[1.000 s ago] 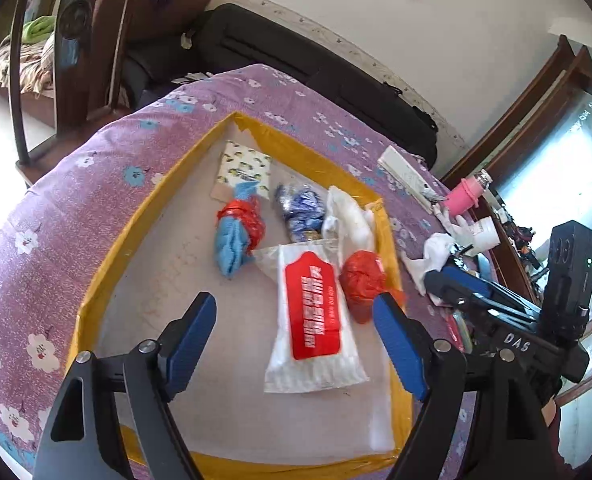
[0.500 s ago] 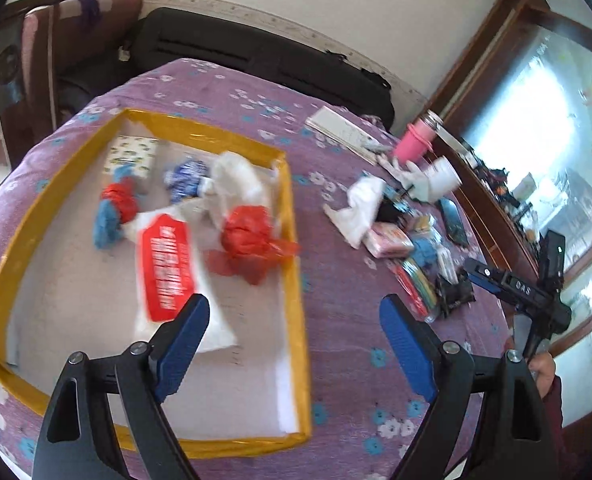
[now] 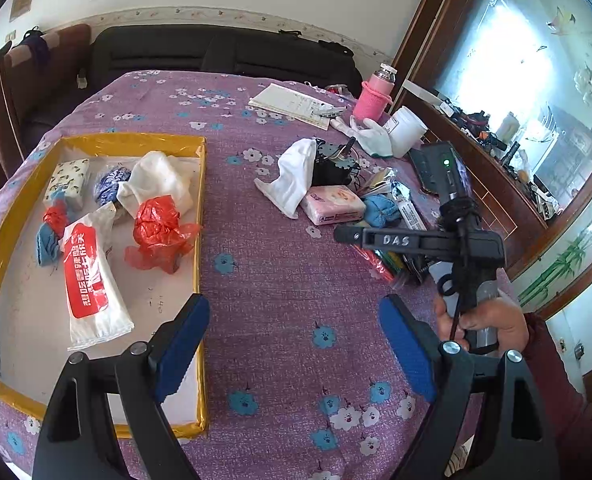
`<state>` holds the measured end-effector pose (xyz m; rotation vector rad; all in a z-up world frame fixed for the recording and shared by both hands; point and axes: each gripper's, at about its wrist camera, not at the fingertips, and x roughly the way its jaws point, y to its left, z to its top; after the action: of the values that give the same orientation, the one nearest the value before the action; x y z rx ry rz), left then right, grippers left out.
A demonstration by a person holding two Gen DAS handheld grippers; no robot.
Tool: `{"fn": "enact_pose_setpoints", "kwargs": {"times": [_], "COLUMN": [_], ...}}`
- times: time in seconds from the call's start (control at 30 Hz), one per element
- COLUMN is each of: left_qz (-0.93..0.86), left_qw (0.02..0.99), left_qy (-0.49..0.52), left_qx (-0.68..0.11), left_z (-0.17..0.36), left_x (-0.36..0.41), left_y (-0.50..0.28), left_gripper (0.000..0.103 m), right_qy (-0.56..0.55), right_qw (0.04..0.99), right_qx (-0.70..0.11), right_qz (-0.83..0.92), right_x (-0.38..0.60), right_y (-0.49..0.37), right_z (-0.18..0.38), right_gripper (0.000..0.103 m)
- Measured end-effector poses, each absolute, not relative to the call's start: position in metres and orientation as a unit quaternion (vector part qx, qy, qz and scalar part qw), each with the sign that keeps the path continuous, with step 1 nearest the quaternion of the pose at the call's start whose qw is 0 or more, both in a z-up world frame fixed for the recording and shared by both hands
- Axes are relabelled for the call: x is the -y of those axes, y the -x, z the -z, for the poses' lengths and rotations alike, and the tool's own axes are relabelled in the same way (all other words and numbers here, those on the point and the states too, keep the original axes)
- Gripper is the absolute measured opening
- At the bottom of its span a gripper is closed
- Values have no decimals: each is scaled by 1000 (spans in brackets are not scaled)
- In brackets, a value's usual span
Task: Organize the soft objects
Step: 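Grasp the striped sponge pack with the left gripper while the right grasps the Face tissue pack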
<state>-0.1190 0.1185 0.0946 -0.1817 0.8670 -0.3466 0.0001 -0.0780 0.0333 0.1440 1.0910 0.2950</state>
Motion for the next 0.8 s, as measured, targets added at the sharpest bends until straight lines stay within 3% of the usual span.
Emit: {"fn": "enact_pose_setpoints", "kwargs": {"times": [0.07, 0.17, 0.47, 0.8], "left_qz": [166, 168, 183, 181], "left_qw": [887, 883, 856, 840], "left_qy": [89, 88, 72, 21], "left_qx": [-421, -429, -478, -510], "left_z": [-93, -88, -55, -22], "left_x": [-118, -114, -77, -11], "left_y": [117, 113, 93, 50], "left_gripper": [86, 86, 86, 84], "right_qy": [-92, -211, -148, -203], "right_qw": [827, 778, 900, 916], "right_qx": [-522, -507, -372, -334], "right_qz": [-188, -304, -173, -87], "right_x": [73, 89, 161, 232], "right_y": [6, 19, 54, 63], "right_z": [-36, -44, -91, -81], "right_gripper": [82, 82, 82, 83]}}
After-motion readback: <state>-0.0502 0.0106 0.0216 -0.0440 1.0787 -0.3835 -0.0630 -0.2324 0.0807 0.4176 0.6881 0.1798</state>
